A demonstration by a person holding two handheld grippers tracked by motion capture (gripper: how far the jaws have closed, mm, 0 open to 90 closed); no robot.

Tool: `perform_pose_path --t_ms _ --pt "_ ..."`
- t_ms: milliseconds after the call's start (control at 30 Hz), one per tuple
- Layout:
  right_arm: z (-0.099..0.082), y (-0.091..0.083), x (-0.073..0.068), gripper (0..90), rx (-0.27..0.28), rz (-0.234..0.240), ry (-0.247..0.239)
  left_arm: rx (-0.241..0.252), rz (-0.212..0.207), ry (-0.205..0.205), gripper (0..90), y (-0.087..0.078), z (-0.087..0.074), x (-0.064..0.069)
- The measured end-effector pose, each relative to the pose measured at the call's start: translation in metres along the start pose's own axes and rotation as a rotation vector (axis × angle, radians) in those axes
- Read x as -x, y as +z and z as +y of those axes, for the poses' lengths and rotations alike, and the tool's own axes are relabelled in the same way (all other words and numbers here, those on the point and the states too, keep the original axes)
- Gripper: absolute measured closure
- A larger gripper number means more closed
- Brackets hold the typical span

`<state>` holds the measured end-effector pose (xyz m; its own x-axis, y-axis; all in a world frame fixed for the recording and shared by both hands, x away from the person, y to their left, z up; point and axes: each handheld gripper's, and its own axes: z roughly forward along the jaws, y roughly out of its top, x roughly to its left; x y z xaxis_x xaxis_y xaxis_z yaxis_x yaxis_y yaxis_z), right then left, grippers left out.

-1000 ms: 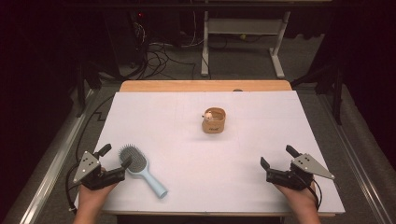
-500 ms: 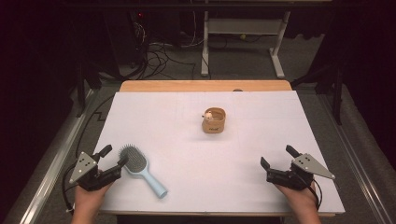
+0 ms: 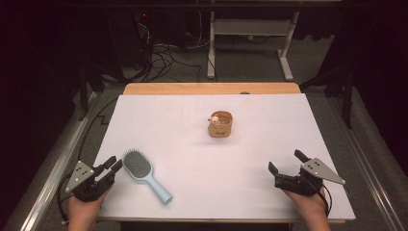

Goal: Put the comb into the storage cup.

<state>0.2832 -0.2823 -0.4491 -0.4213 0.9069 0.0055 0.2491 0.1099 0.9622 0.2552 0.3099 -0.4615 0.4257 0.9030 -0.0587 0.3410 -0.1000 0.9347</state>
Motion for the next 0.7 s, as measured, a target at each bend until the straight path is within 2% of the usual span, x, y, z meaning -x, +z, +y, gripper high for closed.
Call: perform_pose_path --t_ms 100,133,300,333,400,433,500,700 --pt "0.000 0.000 0.000 0.2 0.000 -0.001 0.003 -0.009 0.010 -0.021 78.9 0.000 0.000 -0.001" --pt "0.000 0.000 0.000 0.1 0.000 0.000 0.005 -0.037 0.025 -0.022 81.2 0.002 -0.001 -0.002" --pt "0.000 0.000 0.001 0.2 0.004 -0.001 0.011 -0.141 0.048 -0.043 88.9 0.008 -0.003 -0.004" --pt "0.000 0.000 0.001 0.2 0.004 -0.001 0.012 -0.141 0.048 -0.043 89.5 0.008 -0.003 -0.004" --pt "0.000 0.000 0.001 0.2 0.005 -0.002 0.013 -0.190 0.052 -0.050 89.9 0.012 -0.005 -0.004" --pt "0.000 0.000 0.001 0.2 0.006 -0.002 0.013 -0.237 0.055 -0.054 89.9 0.016 -0.006 -0.004" --pt "0.000 -0.001 0.001 0.2 0.004 -0.002 0.015 -0.282 0.056 -0.054 90.0 0.019 -0.008 -0.003" --pt "0.000 -0.001 0.002 0.2 0.004 -0.003 0.016 -0.347 0.074 -0.047 90.0 0.025 -0.008 0.001"
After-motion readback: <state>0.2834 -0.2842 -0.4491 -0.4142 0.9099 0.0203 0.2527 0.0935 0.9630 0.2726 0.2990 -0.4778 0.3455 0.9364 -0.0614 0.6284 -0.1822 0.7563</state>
